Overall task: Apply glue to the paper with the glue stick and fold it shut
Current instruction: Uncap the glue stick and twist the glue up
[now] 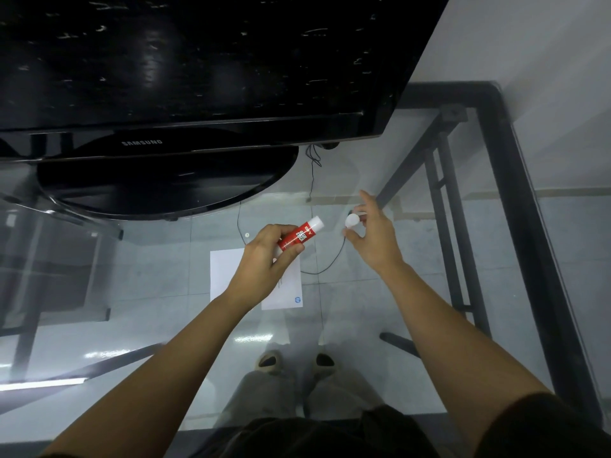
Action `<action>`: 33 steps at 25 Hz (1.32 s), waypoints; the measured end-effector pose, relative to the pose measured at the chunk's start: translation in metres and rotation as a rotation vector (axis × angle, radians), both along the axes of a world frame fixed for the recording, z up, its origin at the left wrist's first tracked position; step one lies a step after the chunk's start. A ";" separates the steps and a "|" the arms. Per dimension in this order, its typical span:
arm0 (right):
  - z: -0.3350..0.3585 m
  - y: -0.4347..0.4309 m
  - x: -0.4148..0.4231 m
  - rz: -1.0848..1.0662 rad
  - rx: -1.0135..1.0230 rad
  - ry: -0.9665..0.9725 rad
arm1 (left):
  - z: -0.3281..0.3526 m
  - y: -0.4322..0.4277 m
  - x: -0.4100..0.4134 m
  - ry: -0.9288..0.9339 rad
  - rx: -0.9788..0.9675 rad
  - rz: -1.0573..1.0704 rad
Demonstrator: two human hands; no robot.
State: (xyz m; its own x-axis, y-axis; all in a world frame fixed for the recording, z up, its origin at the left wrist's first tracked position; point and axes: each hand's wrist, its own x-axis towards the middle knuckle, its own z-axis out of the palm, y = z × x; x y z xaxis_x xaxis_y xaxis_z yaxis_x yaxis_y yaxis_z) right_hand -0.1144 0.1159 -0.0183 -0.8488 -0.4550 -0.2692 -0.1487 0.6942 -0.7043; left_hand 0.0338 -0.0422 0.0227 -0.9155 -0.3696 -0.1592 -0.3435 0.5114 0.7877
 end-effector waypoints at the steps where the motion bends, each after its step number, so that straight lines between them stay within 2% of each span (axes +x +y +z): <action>1: 0.004 0.001 0.001 0.006 0.018 -0.008 | 0.002 0.001 -0.001 0.010 0.017 0.009; 3: 0.017 0.003 0.005 -0.024 0.010 0.047 | 0.007 0.000 -0.002 0.050 0.083 0.067; 5: 0.036 0.004 0.018 -0.098 -0.128 0.103 | 0.014 -0.003 -0.002 0.119 0.160 0.170; 9: 0.076 -0.009 0.055 -0.112 -0.409 -0.233 | 0.029 0.003 -0.005 0.183 0.239 0.266; 14: 0.096 -0.025 0.065 -0.193 -0.589 -0.431 | 0.049 0.018 0.001 0.312 0.311 0.130; 16: 0.103 -0.024 0.065 -0.210 -0.628 -0.451 | 0.051 0.018 0.006 0.261 0.498 0.163; 18: 0.113 -0.023 0.065 -0.196 -0.636 -0.421 | 0.056 0.015 0.010 0.185 0.777 0.229; 21: 0.126 -0.021 0.070 -0.203 -0.679 -0.388 | 0.065 0.013 0.015 0.232 0.903 0.209; 22: 0.130 -0.020 0.072 -0.218 -0.692 -0.383 | 0.071 0.014 0.017 0.270 0.872 0.177; 23: 0.133 -0.019 0.075 -0.237 -0.700 -0.380 | 0.074 0.015 0.019 0.340 0.718 0.132; 26: 0.138 -0.017 0.085 -0.261 -0.721 -0.399 | 0.067 0.011 0.024 0.654 -0.346 -0.062; 27: 0.140 -0.016 0.088 -0.255 -0.734 -0.407 | 0.066 0.012 0.026 0.713 -0.539 -0.094; 28: 0.140 -0.015 0.089 -0.247 -0.740 -0.407 | 0.064 0.014 0.028 0.710 -0.561 -0.061; 29: 0.142 -0.014 0.091 -0.238 -0.742 -0.395 | 0.072 0.017 0.031 0.647 -0.343 0.009; 30: 0.145 -0.013 0.093 -0.229 -0.737 -0.375 | 0.084 0.023 0.034 0.547 -0.004 0.086; 31: 0.146 -0.012 0.093 -0.227 -0.730 -0.365 | 0.089 0.027 0.035 0.418 0.414 0.151; 32: 0.149 -0.012 0.094 -0.228 -0.730 -0.355 | 0.089 0.029 0.036 0.351 0.648 0.192; 33: 0.151 -0.012 0.096 -0.224 -0.738 -0.349 | 0.088 0.027 0.037 0.339 0.778 0.211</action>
